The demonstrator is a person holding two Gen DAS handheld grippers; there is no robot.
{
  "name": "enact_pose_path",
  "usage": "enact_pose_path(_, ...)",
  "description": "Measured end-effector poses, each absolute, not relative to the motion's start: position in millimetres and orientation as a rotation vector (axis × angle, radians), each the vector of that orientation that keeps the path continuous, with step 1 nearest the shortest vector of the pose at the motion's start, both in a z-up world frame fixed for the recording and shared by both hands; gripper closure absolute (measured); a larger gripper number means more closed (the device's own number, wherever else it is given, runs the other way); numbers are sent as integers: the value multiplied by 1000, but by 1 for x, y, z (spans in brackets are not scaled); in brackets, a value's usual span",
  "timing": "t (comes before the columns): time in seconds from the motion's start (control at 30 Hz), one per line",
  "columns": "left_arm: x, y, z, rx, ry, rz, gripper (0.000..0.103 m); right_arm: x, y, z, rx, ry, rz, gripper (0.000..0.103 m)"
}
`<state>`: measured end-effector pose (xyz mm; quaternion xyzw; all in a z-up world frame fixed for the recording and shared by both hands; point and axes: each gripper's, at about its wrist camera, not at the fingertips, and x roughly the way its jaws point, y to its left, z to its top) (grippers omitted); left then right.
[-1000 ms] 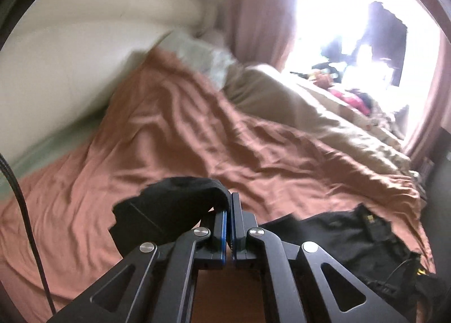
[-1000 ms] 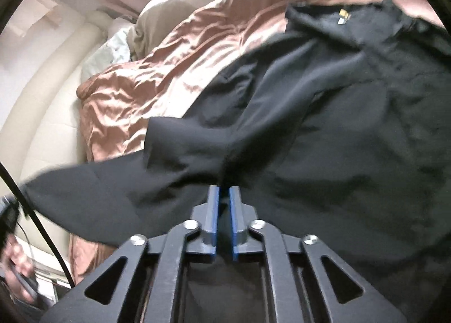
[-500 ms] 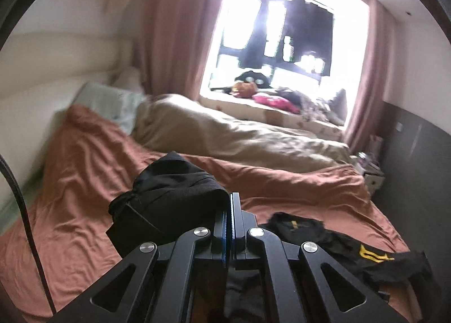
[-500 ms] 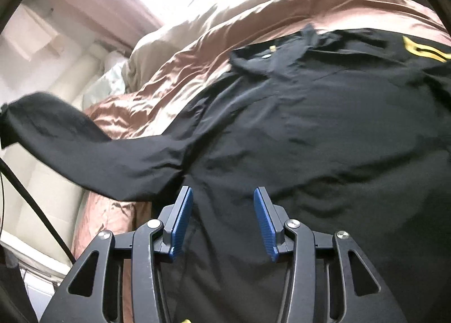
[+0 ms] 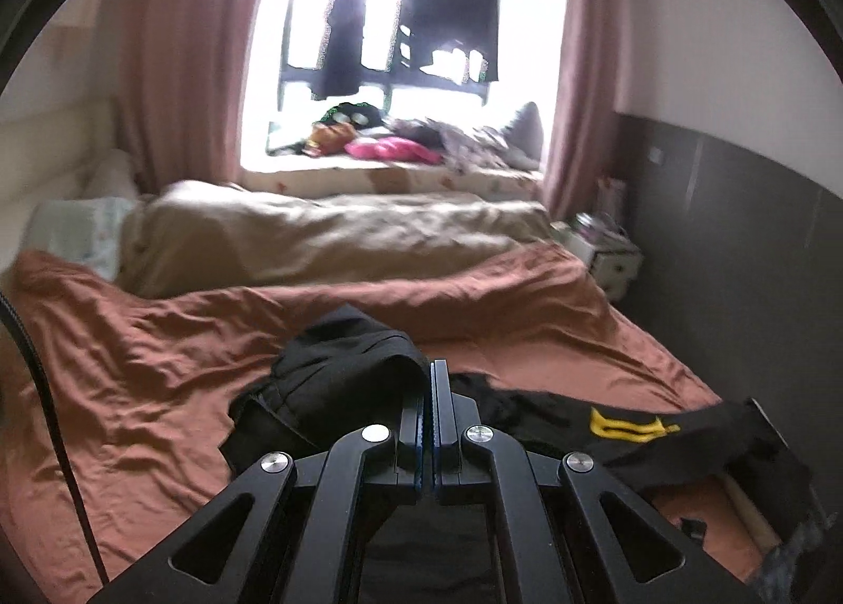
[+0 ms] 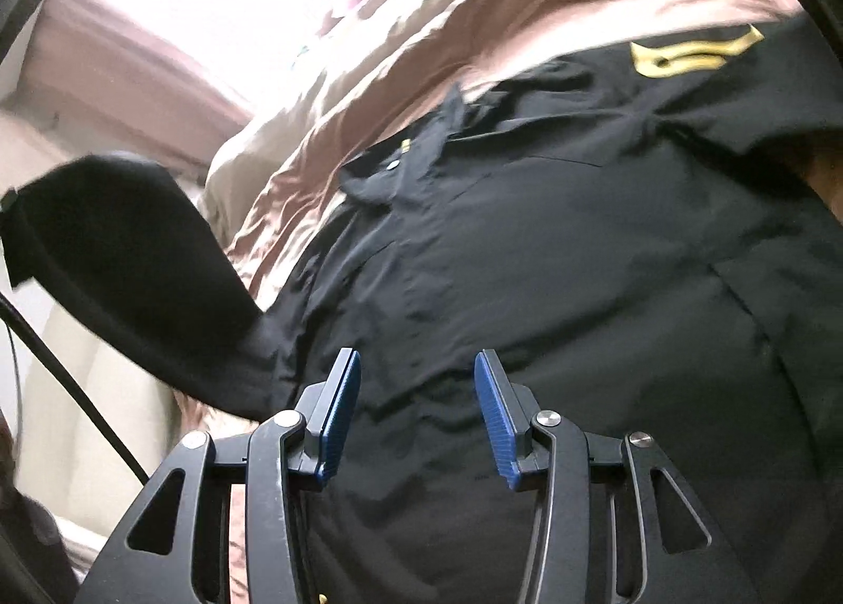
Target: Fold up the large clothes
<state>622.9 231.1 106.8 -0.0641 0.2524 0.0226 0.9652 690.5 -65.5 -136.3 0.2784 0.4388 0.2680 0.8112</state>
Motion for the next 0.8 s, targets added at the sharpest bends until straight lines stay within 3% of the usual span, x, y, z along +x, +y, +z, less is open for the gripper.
enact_pose_path(0.33,683,152,51,-119,619,-119,101,709,-107,-144,694,962,473,60)
enact_pose_path(0.4,697,141,36,-124,716,-194,88,711,-110,-146,710,969,456,60)
enact_pose_path(0.43,702,139,33,-125,751,-219,66,712,-112,-146,715,972,444,60)
enact_pose_path(0.47,702,136,24,-124,797,-247,43,713,-114,-146,718,971,435,55)
enact_pose_path(0.53,696,136,20,-108,792,-245,29,713,-117,-146,731,963,425,36)
enact_pose_path(0.6,683,145,19,-94,781,-218,24,712,-118,-144,736,952,415,36)
enact_pose_path(0.8,637,210,10,-151,766,-63,24,710,-103,-144,672,968,426,36)
